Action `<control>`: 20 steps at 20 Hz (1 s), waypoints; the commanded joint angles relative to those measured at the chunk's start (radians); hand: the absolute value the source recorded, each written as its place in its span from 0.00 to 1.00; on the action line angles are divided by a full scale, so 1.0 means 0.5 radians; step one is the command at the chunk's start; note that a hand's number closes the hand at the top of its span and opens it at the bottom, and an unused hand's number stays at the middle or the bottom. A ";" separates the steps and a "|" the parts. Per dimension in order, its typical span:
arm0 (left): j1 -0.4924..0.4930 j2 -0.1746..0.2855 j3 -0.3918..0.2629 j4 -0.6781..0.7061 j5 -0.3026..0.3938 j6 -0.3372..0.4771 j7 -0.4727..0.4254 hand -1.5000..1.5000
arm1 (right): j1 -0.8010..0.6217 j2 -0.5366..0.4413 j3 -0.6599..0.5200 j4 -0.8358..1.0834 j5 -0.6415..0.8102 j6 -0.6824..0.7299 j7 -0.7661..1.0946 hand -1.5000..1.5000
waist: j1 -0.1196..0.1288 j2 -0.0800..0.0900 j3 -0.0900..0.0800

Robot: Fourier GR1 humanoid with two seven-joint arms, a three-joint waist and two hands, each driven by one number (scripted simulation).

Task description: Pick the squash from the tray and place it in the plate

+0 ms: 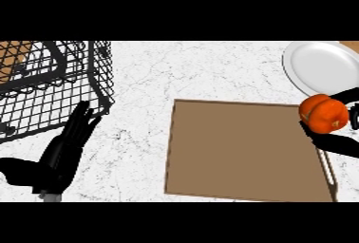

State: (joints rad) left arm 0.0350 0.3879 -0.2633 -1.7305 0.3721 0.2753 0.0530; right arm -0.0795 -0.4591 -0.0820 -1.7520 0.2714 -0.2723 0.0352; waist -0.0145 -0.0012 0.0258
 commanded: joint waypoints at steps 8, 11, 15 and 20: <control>0.022 -0.054 -0.157 0.341 0.003 -0.064 0.189 0.50 | -0.476 -0.174 -0.419 0.932 -0.162 -0.042 -0.460 1.00 | 0.109 0.084 -0.041; -0.034 -0.071 -0.161 0.355 -0.023 -0.037 0.207 0.50 | -0.573 -0.183 -0.445 1.173 -0.172 -0.032 -0.581 1.00 | 0.127 0.095 -0.037; 0.006 -0.071 -0.162 0.317 -0.004 -0.068 0.180 0.50 | -0.712 -0.283 -0.545 1.460 -0.211 0.012 -0.731 1.00 | 0.171 0.099 -0.036; -0.083 -0.059 -0.157 0.309 -0.028 -0.078 0.189 0.50 | -0.749 -0.449 -0.403 1.832 0.013 0.116 -0.601 0.00 | 0.222 0.152 -0.040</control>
State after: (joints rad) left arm -0.0482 0.3634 -0.2922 -1.7102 0.3575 0.2431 0.0662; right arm -0.4376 -0.6361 -0.3238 -0.9637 0.2088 -0.2391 -0.2729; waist 0.0794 0.0350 0.0242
